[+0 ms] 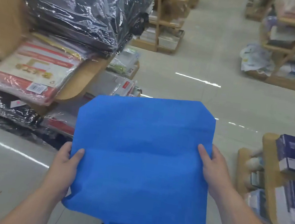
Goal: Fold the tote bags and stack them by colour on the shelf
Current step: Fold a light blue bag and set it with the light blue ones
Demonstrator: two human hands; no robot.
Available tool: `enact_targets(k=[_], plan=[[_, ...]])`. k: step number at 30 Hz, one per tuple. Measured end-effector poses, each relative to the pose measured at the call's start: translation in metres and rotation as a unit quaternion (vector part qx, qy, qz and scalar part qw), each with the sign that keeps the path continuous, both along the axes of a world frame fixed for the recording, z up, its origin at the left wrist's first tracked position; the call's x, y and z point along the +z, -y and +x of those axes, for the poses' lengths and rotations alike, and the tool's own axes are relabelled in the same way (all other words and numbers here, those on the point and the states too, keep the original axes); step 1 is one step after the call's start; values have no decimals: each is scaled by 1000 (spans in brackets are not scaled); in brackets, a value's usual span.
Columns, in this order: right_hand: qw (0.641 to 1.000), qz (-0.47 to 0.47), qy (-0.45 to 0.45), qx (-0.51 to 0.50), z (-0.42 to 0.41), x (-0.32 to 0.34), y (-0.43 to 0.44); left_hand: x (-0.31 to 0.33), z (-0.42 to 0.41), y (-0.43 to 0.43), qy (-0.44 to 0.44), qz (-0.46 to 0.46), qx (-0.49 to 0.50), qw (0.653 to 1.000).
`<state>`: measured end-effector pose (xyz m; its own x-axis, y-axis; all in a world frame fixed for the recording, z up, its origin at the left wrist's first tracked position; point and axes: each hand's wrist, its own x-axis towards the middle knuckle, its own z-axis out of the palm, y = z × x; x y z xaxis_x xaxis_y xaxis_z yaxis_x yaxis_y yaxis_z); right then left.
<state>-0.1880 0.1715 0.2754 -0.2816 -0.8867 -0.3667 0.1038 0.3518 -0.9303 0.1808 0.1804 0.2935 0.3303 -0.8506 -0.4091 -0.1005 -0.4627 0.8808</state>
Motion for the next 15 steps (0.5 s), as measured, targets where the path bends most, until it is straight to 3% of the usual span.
enact_targets(k=[5,9,12,15], plan=[[988,-66,-9,136,51,29,31,0,48,-53,51,6,119,992],[944,-109,-91,298,113,49,39,21,96,-91,218,25,139,966],[847,-153,-223,457,175,71,39,55,124,-105,313,-47,96,944],[724,-199,-319,579,249,92,35,92,143,-107,286,-105,-7,953]])
